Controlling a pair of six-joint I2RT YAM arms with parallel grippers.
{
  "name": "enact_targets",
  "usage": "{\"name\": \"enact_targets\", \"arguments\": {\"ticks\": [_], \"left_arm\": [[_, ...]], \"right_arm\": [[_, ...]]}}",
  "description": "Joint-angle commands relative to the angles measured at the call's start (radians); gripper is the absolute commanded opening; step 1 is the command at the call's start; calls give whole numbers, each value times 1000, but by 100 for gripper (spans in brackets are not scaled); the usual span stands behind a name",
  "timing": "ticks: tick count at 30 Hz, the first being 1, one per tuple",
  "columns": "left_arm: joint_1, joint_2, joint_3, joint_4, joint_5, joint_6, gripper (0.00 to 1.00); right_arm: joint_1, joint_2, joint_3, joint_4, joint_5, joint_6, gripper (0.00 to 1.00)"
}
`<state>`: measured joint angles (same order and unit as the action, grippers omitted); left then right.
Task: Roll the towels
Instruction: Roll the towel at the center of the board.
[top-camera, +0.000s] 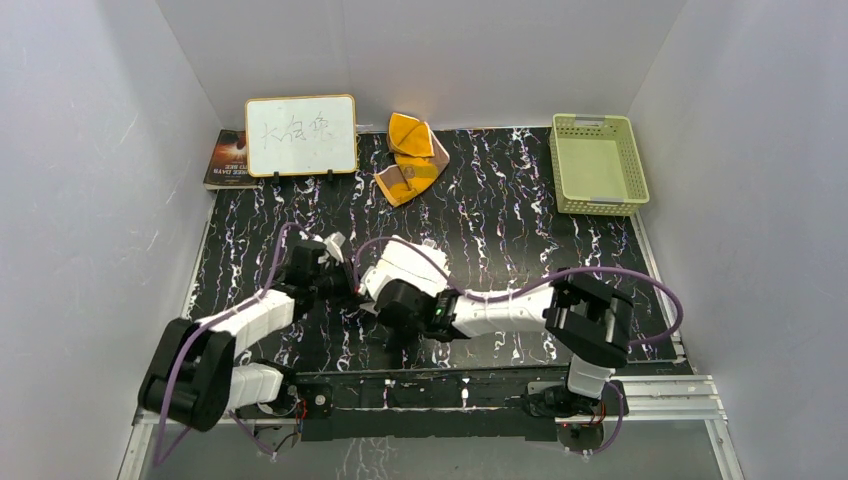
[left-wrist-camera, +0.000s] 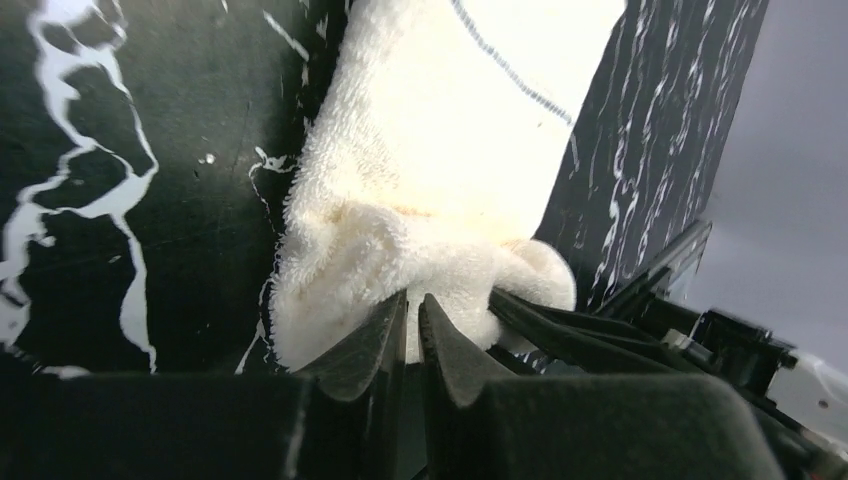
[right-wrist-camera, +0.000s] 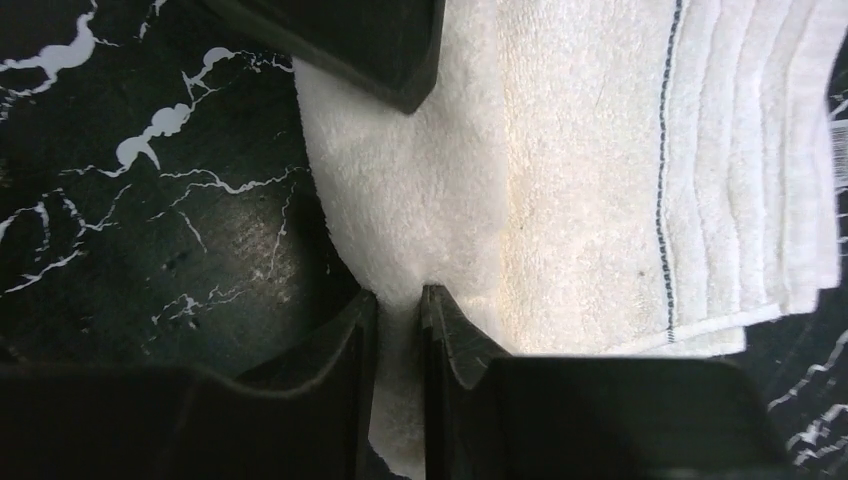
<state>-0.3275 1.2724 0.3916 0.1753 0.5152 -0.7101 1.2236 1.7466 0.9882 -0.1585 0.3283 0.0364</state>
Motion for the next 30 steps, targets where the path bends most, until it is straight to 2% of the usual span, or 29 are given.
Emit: {"name": "enact_targets", "arguments": {"ticks": [1,6,8,13,17,25,30], "left_arm": [[14,-154,104,-220,-135,41,13],[30,-222,208,-349,-154,78,29],[31,-223,227,-365,-143,94,35],[30,-208,209,-312,-84,91,43],[30,-189,184,-251,-40,69,44],[31,-142,172,-146,44,34,45],[26,-91,145,-25,98,-16,44]], "right_arm": [[-99,-57,-55,-52,-244,87,16],[-237,-87,-37,-43,-492,122,14],[-310,-79,-26,-36,-683,151,15],[-450,-18,-7,10,-986,238,15],[-532,18,-39,142,-1205,356,13],[-612,206,28,151,-1383,496,14],[-651,301,4,238,-1449,601,15]]}}
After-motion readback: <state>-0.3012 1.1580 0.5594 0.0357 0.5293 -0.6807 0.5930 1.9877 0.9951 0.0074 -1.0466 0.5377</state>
